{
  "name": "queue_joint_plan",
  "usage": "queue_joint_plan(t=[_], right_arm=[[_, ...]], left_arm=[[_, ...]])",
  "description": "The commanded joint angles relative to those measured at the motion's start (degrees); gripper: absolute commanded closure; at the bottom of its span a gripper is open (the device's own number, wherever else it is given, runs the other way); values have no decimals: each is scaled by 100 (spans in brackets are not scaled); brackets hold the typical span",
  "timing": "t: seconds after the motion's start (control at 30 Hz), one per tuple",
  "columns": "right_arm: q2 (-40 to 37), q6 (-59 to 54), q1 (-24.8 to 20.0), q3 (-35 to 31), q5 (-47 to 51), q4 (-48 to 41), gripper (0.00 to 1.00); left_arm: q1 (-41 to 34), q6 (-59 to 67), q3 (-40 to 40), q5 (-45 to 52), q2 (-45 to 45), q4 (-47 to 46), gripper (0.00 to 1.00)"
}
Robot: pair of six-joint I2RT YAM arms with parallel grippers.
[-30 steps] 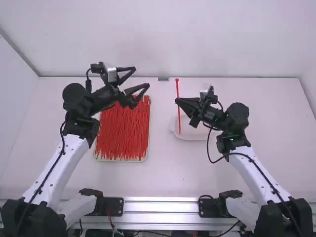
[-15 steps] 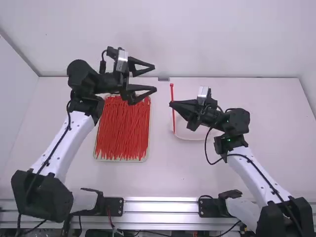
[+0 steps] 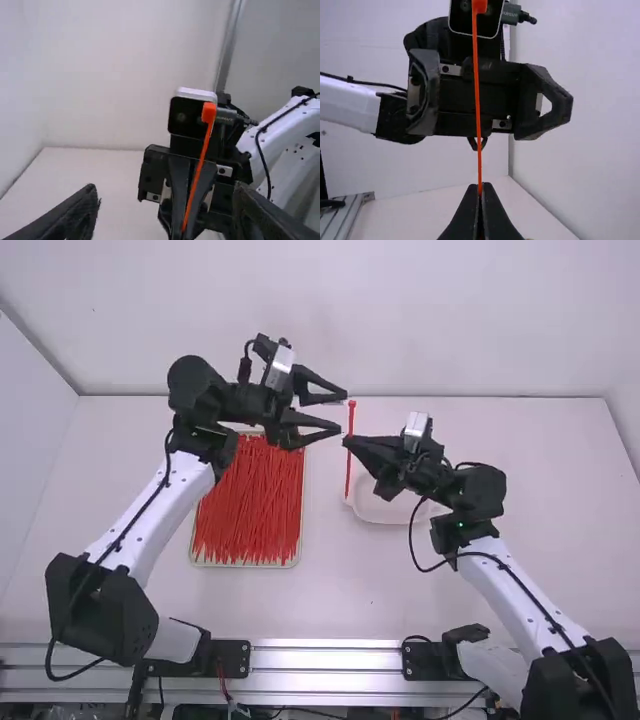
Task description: Fasten the cable tie
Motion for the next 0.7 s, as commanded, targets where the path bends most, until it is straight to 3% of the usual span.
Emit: queue_joint_plan(t=[0.0,0.47,0.67], right_arm=[[35,22,31,197,168,57,100],[35,-24,168,197,168,70,100],[35,-22,168,199,162,68,100]], left_arm=[[-92,-352,203,-201,-52,155,31],[-240,-885,203,-415,-52,765,39],[-350,-881,203,-439,-52,748,52]])
